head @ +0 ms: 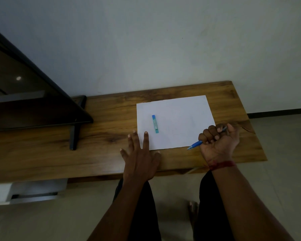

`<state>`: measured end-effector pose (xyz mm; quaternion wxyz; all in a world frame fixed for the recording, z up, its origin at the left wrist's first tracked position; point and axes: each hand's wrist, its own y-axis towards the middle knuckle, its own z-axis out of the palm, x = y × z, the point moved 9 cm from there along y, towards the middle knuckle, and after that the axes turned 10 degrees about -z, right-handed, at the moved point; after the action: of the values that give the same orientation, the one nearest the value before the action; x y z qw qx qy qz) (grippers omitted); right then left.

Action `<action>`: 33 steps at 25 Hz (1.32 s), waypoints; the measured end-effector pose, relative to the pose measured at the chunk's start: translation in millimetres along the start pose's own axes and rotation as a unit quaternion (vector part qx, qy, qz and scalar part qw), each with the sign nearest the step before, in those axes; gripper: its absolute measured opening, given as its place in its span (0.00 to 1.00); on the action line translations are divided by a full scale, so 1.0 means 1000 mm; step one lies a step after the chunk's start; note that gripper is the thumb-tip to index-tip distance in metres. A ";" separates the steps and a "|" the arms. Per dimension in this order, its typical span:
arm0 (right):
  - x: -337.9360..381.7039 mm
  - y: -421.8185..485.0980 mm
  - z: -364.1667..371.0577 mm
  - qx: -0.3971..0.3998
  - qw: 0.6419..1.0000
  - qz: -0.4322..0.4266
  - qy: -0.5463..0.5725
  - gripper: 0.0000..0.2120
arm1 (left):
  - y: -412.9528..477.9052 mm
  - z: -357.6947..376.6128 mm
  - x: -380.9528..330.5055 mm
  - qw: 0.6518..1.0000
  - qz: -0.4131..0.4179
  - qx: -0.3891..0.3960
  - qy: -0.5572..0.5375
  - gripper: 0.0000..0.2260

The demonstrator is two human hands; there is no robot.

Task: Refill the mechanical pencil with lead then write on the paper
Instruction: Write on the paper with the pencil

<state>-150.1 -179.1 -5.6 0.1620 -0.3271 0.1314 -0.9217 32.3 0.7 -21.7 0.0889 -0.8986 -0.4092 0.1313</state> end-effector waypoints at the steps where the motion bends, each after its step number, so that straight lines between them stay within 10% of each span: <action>1: -0.001 0.001 0.000 0.000 1.000 0.004 -0.004 0.22 | 0.000 0.003 -0.001 1.000 0.006 0.008 0.001 0.36; 33: -0.002 -0.014 0.006 -0.007 1.000 -0.003 -0.023 0.21 | 0.005 0.023 0.005 0.997 0.013 0.068 0.024 0.36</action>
<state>-147.9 -166.0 2.6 0.1600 -0.3502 0.1334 -0.9132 32.3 2.4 -45.6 0.1581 -0.8986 -0.3853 0.1382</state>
